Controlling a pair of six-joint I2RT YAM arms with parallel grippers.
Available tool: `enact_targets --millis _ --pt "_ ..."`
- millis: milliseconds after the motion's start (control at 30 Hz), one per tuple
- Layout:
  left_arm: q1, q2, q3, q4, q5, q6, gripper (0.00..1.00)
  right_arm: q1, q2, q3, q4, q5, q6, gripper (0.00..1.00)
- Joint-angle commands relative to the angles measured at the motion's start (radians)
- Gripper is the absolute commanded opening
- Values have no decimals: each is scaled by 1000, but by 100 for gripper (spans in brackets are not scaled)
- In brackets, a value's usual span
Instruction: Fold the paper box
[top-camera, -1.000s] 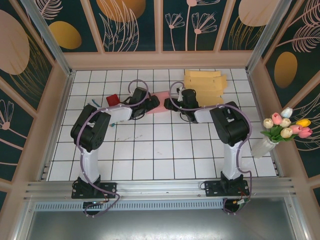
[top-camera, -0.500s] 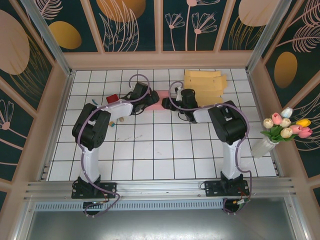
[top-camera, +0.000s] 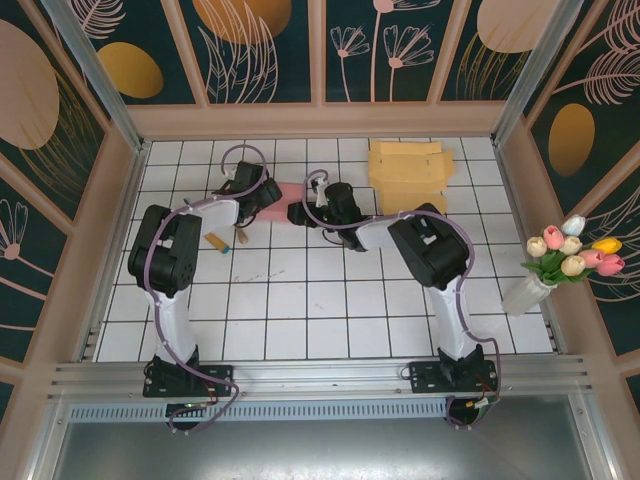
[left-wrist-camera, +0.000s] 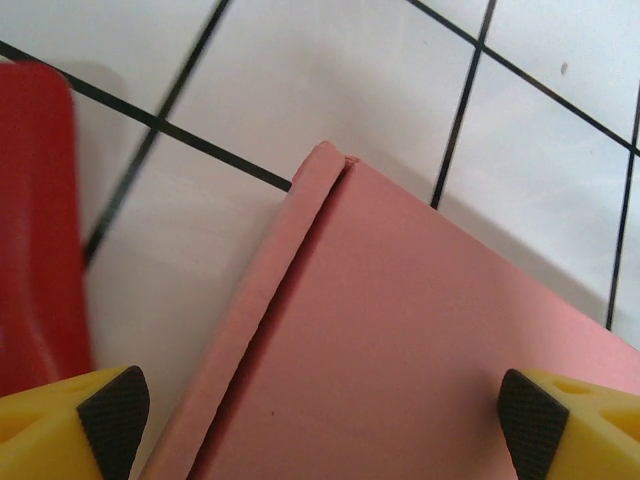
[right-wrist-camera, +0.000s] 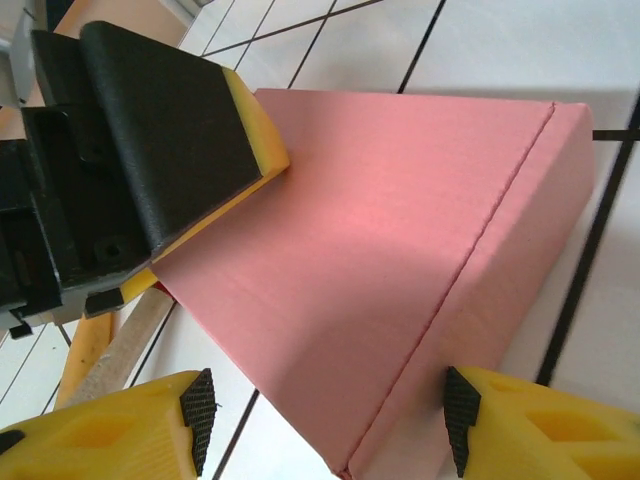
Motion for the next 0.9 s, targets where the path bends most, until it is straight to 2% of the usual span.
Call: enact_targets --millis 0,300,533,733,867 --pt "-2 -39 -6 -37 -35 23 92 12 35 54 24 13 12 65" --pt "13 -26 9 -45 -27 14 93 -18 39 92 -50 42 -26 65" --pt "14 6 34 -35 5 18 93 -39 3 43 -35 43 -21 65" --pt "14 0 49 -26 53 6 93 -80 -97 -41 -53 71 -49 65" --pt "13 -40 52 -62 -5 11 93 -117 -193 -95 -133 132 -106 66"
